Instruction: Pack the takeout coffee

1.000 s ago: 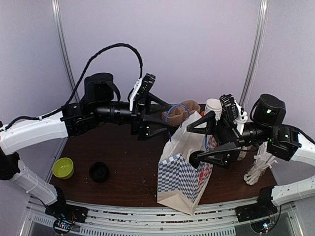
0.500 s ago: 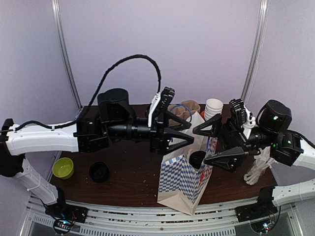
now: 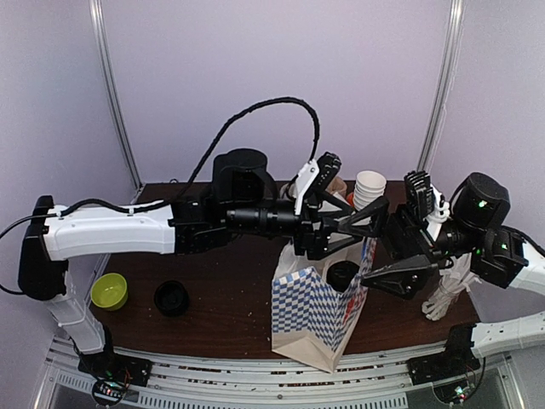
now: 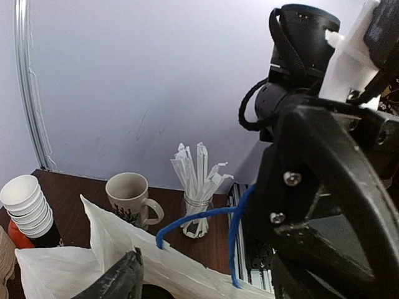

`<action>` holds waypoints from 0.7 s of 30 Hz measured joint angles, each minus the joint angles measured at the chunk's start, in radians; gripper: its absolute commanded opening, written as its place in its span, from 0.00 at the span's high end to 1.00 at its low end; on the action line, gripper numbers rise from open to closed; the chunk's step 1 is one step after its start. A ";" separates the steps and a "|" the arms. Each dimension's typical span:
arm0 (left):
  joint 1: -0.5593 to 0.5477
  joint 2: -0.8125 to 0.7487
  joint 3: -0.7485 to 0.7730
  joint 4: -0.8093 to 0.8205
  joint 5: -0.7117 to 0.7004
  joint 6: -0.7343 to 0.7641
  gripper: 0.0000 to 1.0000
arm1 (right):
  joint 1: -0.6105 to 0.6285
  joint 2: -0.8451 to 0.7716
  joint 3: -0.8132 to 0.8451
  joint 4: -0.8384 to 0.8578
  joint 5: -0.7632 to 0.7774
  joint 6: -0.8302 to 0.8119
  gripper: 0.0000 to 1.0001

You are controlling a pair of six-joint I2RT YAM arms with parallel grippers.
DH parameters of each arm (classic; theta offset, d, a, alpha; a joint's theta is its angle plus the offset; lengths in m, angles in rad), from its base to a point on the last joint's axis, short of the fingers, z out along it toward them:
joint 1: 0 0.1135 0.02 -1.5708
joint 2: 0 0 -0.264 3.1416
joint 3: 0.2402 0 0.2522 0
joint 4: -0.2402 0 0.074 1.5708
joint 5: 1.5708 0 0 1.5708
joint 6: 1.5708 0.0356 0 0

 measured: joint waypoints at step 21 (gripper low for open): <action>0.000 0.100 0.019 0.062 0.100 0.063 0.82 | 0.000 0.033 0.000 -0.004 -0.016 0.001 0.00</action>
